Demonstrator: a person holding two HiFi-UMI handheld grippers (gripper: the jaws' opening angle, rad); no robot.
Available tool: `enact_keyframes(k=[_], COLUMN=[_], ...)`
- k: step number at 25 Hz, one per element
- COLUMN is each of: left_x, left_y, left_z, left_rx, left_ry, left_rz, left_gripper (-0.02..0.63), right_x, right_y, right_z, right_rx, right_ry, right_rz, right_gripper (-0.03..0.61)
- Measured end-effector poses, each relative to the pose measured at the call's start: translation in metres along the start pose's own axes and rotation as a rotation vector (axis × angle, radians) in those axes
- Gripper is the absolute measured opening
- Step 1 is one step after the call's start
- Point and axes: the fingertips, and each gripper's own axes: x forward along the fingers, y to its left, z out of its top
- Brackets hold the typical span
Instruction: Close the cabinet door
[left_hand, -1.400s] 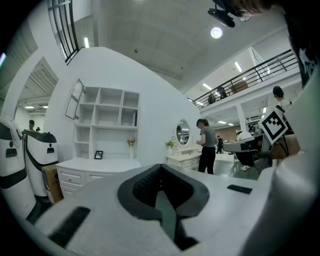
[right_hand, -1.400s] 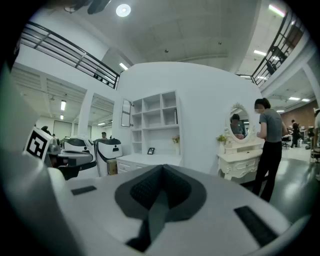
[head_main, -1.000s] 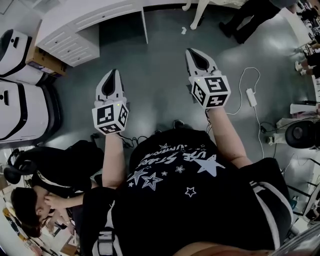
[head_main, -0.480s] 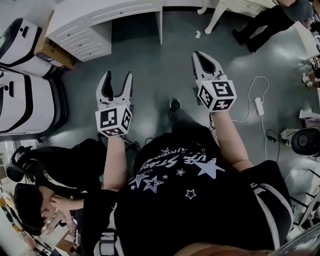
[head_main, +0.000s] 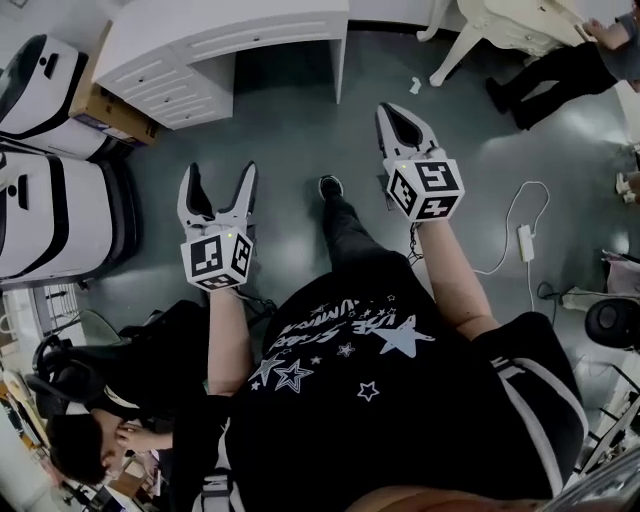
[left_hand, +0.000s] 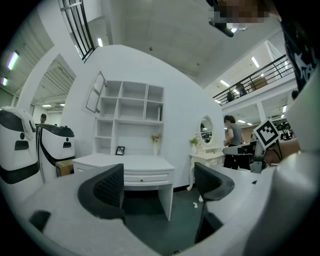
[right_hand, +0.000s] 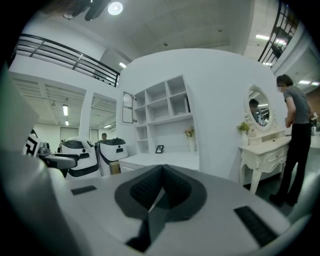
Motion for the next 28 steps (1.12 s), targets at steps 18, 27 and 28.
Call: enact_keyframes(k=[18,27,28], left_x=[0.337,0.357,0.357], left_y=[0.091,0.18,0.192], left_z=[0.053,0.064,0.068], left_rx=[0.004,0.018,0.025], left_ry=[0.011,-0.009,-0.02], left_rz=[0.043,0.155,0.162], left_gripper=[0.443,0.443,0.443], right_x=[0.326,0.415,0.423], right_y=[-0.136,-0.089,-0.083], right_z=[0.07,0.081,0.083], right_rx=[0.039,0.019,0.011], right_ry=[-0.002,-0.007,-0.01], right_rz=[0.061,0.175,0.179], right_gripper=[0.005,0.005,0.006])
